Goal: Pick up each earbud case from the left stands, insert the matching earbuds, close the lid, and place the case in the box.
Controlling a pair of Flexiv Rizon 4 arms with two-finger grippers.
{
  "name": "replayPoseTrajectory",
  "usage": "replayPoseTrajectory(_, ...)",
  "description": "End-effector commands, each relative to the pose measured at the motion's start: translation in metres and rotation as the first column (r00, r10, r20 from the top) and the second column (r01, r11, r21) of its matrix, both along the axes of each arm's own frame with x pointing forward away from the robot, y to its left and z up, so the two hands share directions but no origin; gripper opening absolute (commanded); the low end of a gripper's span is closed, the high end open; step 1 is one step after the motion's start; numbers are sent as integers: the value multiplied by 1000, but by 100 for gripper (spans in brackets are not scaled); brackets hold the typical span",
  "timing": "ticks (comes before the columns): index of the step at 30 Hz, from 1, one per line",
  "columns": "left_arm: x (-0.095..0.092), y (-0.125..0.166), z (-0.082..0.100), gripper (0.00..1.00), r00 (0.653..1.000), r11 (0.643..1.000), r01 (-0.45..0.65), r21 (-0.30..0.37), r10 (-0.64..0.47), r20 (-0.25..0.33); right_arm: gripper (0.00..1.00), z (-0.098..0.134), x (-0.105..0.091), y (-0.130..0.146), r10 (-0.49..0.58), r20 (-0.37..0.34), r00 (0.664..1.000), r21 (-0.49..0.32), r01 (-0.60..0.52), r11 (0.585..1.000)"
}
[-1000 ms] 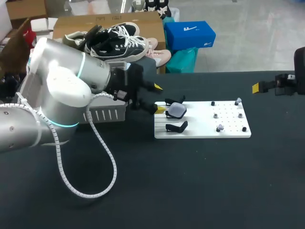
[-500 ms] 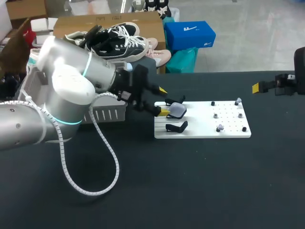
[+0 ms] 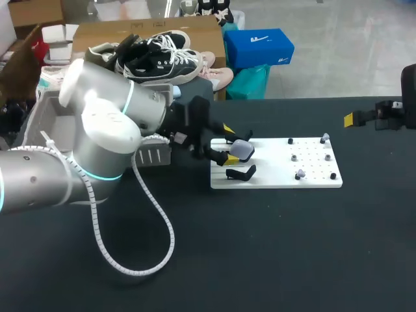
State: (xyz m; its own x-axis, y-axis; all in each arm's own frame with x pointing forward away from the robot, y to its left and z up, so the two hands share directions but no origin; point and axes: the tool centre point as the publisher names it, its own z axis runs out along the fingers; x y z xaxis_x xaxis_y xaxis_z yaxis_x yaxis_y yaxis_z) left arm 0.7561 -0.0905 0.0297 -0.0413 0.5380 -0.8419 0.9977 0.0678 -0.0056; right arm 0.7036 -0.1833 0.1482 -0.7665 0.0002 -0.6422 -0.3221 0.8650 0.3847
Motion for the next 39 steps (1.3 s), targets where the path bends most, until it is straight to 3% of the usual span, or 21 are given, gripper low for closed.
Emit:
replayPoseTrajectory(1, 0, -1, -5, 100, 1000, 1000, -8, -6, 8, 0, 100, 1, -1, -1, 0, 0, 1000, 0, 0, 1000)
replayPoseTrajectory(23, 8, -3, -10, 100, 999, 1000, -4, -15, 3, -39, 100, 1, -1, -1, 0, 0, 1000, 0, 0, 1000)
replayPoseTrajectory(28, 9, -5, -12, 90, 999, 1000, -2, -15, 1, -48, 100, 1, -1, -1, 0, 0, 1000, 0, 0, 1000)
replayPoseTrajectory(29, 9, -5, -12, 77, 999, 1000, -1, -16, 0, -49, 100, 1, -1, -1, 0, 0, 1000, 0, 0, 1000)
replayPoseTrajectory(30, 9, -5, -12, 73, 999, 1000, 0, -16, -1, -50, 100, 1, -1, -1, 0, 0, 1000, 0, 0, 1000)
replayPoseTrajectory(32, 9, -6, -12, 73, 999, 1000, 3, -14, -4, -50, 100, 1, -1, -1, 0, 0, 1000, 0, 0, 1000)
replayPoseTrajectory(36, 9, -7, -12, 62, 999, 1000, 8, -12, -9, -52, 100, 1, -1, -1, 0, 0, 1000, 0, 0, 1000)
replayPoseTrajectory(39, 8, -8, -12, 63, 998, 1000, 11, -13, -12, -55, 100, 1, -1, -1, 0, 0, 1000, 0, 0, 1000)
